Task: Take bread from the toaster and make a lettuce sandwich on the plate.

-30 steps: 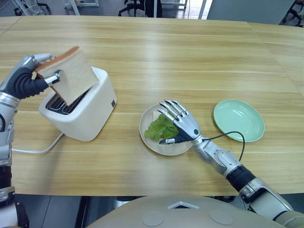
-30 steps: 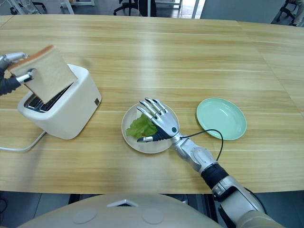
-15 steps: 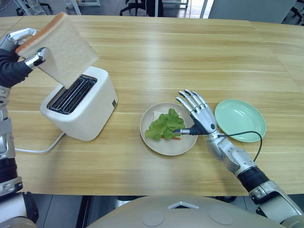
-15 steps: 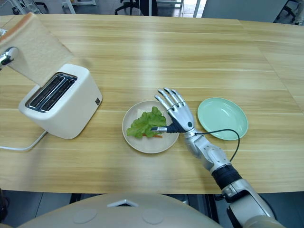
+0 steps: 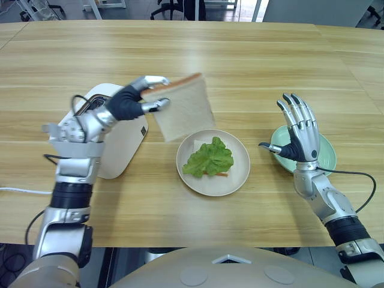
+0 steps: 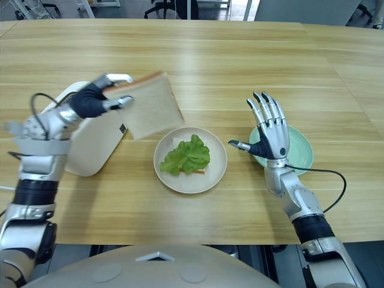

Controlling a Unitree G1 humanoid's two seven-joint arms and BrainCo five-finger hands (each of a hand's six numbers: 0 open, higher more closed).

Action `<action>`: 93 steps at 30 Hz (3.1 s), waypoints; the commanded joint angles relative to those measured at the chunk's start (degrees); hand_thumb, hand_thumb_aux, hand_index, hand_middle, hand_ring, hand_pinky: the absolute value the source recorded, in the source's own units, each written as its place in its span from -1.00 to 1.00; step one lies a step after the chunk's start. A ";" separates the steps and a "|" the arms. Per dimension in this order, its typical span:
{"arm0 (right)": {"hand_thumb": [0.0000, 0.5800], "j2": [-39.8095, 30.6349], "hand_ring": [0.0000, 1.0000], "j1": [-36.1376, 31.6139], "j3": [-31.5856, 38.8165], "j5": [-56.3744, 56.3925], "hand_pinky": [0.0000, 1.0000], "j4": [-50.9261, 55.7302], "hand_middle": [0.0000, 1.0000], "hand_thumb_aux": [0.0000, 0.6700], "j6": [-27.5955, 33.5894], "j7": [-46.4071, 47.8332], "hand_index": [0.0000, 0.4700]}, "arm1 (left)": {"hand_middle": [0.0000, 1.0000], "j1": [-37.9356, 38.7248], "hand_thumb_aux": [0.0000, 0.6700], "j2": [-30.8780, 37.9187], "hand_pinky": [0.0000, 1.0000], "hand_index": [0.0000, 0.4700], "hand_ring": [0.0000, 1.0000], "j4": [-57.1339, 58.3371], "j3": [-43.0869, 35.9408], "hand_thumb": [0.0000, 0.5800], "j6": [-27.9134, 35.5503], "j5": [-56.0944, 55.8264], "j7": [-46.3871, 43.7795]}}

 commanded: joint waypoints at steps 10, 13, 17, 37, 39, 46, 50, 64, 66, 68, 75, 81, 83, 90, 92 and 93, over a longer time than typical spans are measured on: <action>-1.00 4.59 -1.00 5.45 8.72 -7.50 -1.00 -8.15 -1.00 -1.00 -4.28 4.20 -1.00 | 1.00 -12.22 1.00 -8.89 1.00 0.96 1.00 32.22 -9.54 1.00 -8.31 10.09 -10.95; -1.00 5.16 -1.00 5.56 12.08 -10.05 -1.00 -7.09 -1.00 -1.00 -4.34 5.69 -1.00 | 1.00 -15.66 1.00 -10.51 1.00 0.96 1.00 39.82 -10.14 1.00 -10.43 11.96 -12.23; -1.00 5.64 -1.00 5.12 15.53 -13.22 -1.00 -5.57 -1.00 -1.00 -3.62 6.84 -1.00 | 1.00 -19.73 1.00 -12.70 1.00 0.96 1.00 48.63 -10.14 1.00 -12.12 14.04 -13.18; -1.00 6.20 -1.00 -1.25 25.69 -11.78 -1.00 16.77 -1.00 -1.00 -1.09 22.94 -1.00 | 1.00 -24.58 1.00 -18.05 1.00 0.96 1.00 65.79 -9.33 1.00 -15.29 24.39 -3.35; -1.00 6.19 -1.00 -1.29 26.26 -10.79 -1.00 17.94 -1.00 -1.00 -1.26 24.39 -1.00 | 1.00 -24.94 1.00 -18.29 1.00 0.96 1.00 66.06 -8.97 1.00 -15.33 24.80 -2.38; -1.00 6.52 -1.00 -1.91 27.50 -7.94 -1.00 19.84 -1.00 -1.00 -1.91 26.51 -1.00 | 1.00 -26.14 1.00 -18.83 1.00 0.96 1.00 66.69 -8.47 1.00 -16.21 26.53 0.94; -1.00 6.27 -1.00 -2.07 27.91 -6.92 -1.00 20.35 -1.00 -1.00 -2.27 27.46 -1.00 | -0.40 -26.89 -1.00 -18.99 -0.40 -1.00 -0.40 66.67 -8.79 -1.00 -18.48 28.71 6.37; -1.00 5.50 -1.00 -2.32 29.31 -3.60 -1.00 23.52 -1.00 -1.00 -3.76 32.71 -1.00 | -1.00 -33.46 -1.00 -17.20 -1.00 -1.00 -1.00 67.03 -3.70 -1.00 -23.28 28.88 21.44; -1.00 5.51 -1.00 -2.44 29.29 -3.43 -1.00 23.61 -1.00 -1.00 -4.05 32.89 -1.00 | -1.00 -34.21 -1.00 -16.72 -1.00 -1.00 -1.00 67.07 -2.05 -1.00 -23.80 27.90 22.59; -1.00 5.40 -1.00 -2.46 29.19 -3.29 -1.00 23.51 -1.00 -1.00 -4.22 33.09 -1.00 | -1.00 -34.61 -1.00 -16.38 -1.00 -1.00 -1.00 67.06 -1.30 -1.00 -24.47 27.64 23.45; -1.00 4.09 -1.00 -2.90 27.47 -2.85 -1.00 21.07 -1.00 -1.00 -4.87 31.59 -1.00 | -1.00 -35.06 -1.00 -14.96 -1.00 -1.00 -1.00 66.29 -0.44 -1.00 -27.29 27.32 25.87; 0.87 3.91 -1.00 -3.42 20.82 -0.01 -1.00 12.04 -1.00 0.49 -6.49 23.64 0.46 | -1.00 -32.24 1.00 -16.08 -1.00 0.96 -1.00 62.08 5.27 1.00 -31.59 17.13 15.79; 1.00 3.79 -1.00 -3.00 18.19 2.75 -1.00 8.02 -1.00 1.00 -8.45 22.87 0.96 | -0.83 -30.20 1.00 -16.77 -0.83 0.96 -0.83 58.52 7.51 1.00 -32.31 11.58 10.27; 1.00 4.70 -0.53 -1.30 10.77 13.31 -0.53 -2.32 -0.53 1.00 -14.23 25.08 0.96 | 1.00 -18.38 1.00 -17.91 1.00 0.96 1.00 35.44 9.05 1.00 -26.68 -3.85 -2.85; 1.00 4.82 -0.46 -0.61 8.98 16.13 -0.46 -4.53 -0.46 1.00 -15.15 26.61 0.96 | 1.00 -14.30 1.00 -17.51 1.00 0.96 1.00 27.24 8.36 1.00 -23.23 -6.92 -4.43; 1.00 4.92 -0.46 -0.28 8.26 17.17 -0.46 -5.31 -0.46 1.00 -15.42 27.36 0.96 | 1.00 -12.83 1.00 -17.32 1.00 0.96 1.00 24.23 8.15 1.00 -21.63 -7.91 -4.93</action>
